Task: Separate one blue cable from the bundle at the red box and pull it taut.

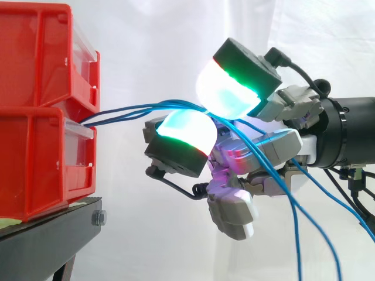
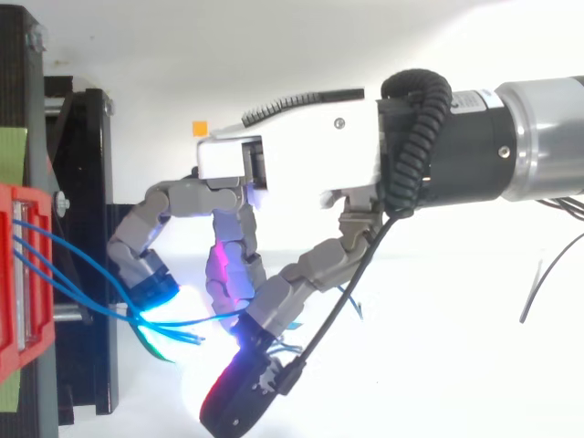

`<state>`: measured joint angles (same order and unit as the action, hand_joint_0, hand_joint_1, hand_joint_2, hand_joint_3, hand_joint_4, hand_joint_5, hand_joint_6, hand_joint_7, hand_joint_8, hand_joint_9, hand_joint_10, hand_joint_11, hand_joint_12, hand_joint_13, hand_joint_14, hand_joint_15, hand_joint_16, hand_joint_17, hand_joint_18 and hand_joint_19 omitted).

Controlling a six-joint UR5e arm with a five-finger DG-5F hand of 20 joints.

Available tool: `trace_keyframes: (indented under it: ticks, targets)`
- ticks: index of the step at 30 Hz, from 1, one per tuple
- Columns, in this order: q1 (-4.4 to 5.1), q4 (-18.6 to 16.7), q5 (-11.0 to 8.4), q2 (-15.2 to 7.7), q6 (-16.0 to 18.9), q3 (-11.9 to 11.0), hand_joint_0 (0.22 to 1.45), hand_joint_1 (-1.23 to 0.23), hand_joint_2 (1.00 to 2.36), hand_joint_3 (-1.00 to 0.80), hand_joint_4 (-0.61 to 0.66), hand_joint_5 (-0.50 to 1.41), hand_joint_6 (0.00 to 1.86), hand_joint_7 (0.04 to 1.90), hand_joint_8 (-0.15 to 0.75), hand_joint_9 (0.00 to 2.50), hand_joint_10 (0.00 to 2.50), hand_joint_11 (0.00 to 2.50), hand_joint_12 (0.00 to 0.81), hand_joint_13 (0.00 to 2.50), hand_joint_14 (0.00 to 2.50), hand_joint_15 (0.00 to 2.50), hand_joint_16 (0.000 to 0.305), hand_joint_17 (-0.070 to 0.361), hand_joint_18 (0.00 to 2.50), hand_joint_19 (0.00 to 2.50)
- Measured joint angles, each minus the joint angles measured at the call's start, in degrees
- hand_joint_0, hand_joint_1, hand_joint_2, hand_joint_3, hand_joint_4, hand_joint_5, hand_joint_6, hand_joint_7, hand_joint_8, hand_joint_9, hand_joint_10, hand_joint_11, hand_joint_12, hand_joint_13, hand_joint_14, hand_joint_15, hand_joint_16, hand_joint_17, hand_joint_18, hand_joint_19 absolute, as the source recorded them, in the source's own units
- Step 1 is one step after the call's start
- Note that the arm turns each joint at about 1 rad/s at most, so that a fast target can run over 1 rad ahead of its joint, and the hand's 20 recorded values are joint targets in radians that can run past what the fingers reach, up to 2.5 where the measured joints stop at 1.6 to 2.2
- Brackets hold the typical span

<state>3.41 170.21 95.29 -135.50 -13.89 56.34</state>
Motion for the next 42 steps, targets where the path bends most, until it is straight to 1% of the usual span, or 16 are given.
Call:
trace_keyframes:
  ticks: [1,5,10,11,13,15,20,22,23,26,28,29,31,34,40,42]
  targets:
    - [-0.01,-0.04,0.03,0.02,0.0,0.0,0.45,-0.73,1.0,-0.5,-0.01,-0.04,0.9,1.26,0.428,1.7,0.03,1.28,0.446,1.3,0.02,0.7,0.057,0.128,1.2,0.62]
    - [-0.03,-0.06,0.06,0.01,0.0,0.0,0.47,-0.58,1.0,-0.5,-0.01,-0.04,0.89,1.27,0.423,1.7,0.03,1.27,0.443,1.3,0.02,0.68,0.056,0.125,1.19,0.63]
    - [-0.06,0.02,0.16,0.0,0.0,-0.01,0.52,-0.53,1.0,-0.5,-0.01,-0.04,0.89,1.29,0.399,1.69,0.03,1.27,0.43,1.29,0.02,0.7,0.052,0.117,1.16,0.66]
    - [-0.07,0.02,0.22,0.0,0.0,-0.01,0.55,-0.54,1.0,-0.5,-0.02,-0.05,0.89,1.29,0.388,1.68,0.03,1.28,0.421,1.28,0.03,0.7,0.05,0.112,1.14,0.68]
    - [-0.09,-0.02,0.37,0.01,0.0,-0.01,0.59,-0.58,1.0,-0.5,-0.03,-0.05,0.89,1.29,0.387,1.68,0.03,1.3,0.413,1.28,0.02,0.71,0.048,0.109,1.13,0.7]
    - [-0.11,-0.07,0.45,0.0,0.0,-0.03,0.61,-0.66,1.0,-0.48,-0.02,-0.04,0.89,1.3,0.377,1.68,0.03,1.29,0.414,1.28,0.03,0.73,0.048,0.108,1.13,0.7]
    - [-0.13,-0.1,0.5,0.02,0.0,-0.06,0.62,-0.79,1.01,-0.34,0.02,-0.05,0.88,1.34,0.389,1.64,0.03,1.32,0.417,1.27,0.03,0.72,0.049,0.11,1.13,0.69]
    - [-0.11,-0.08,0.51,0.02,0.0,-0.06,0.63,-0.82,1.01,-0.32,0.04,-0.05,0.89,1.35,0.388,1.62,0.03,1.31,0.414,1.25,0.02,0.72,0.048,0.109,1.12,0.69]
    - [-0.12,-0.08,0.51,0.02,0.0,-0.07,0.64,-0.87,1.02,-0.31,0.06,-0.06,0.89,1.34,0.389,1.6,0.03,1.31,0.415,1.24,0.03,0.72,0.049,0.11,1.12,0.68]
    - [-0.13,-0.12,0.51,0.02,0.0,-0.08,0.67,-0.91,1.01,-0.34,0.1,-0.06,0.89,1.35,0.394,1.58,0.03,1.29,0.415,1.23,0.03,0.71,0.049,0.109,1.11,0.65]
    - [-0.14,-0.1,0.56,0.04,0.0,-0.08,0.7,-0.96,1.01,-0.39,0.07,-0.06,0.89,1.36,0.392,1.57,0.03,1.31,0.412,1.22,0.03,0.71,0.049,0.109,1.1,0.64]
    - [-0.15,-0.07,0.59,0.04,0.0,-0.08,0.73,-0.98,1.01,-0.43,0.03,-0.06,0.89,1.4,0.389,1.56,0.03,1.3,0.41,1.21,0.03,0.71,0.048,0.109,1.1,0.62]
    - [-0.2,-0.02,0.73,0.04,0.0,-0.09,0.76,-0.99,1.0,-0.5,0.0,-0.07,0.89,1.43,0.382,1.55,0.03,1.29,0.406,1.21,0.03,0.7,0.048,0.108,1.09,0.61]
    - [-0.22,0.02,0.98,0.04,0.0,-0.09,0.73,-0.98,1.0,-0.5,-0.02,-0.07,0.89,1.44,0.385,1.54,0.03,1.3,0.401,1.2,0.03,0.7,0.048,0.108,1.09,0.6]
    - [-0.31,0.03,1.12,0.01,0.0,-0.12,0.56,-0.95,1.0,-0.5,0.02,-0.06,0.9,1.38,0.395,1.58,0.03,1.3,0.409,1.22,0.03,0.71,0.049,0.111,1.09,0.63]
    - [-0.32,0.03,1.12,0.02,0.0,-0.12,0.55,-0.94,1.0,-0.5,0.0,-0.06,0.9,1.39,0.397,1.6,0.03,1.31,0.407,1.23,0.03,0.72,0.05,0.112,1.1,0.64]
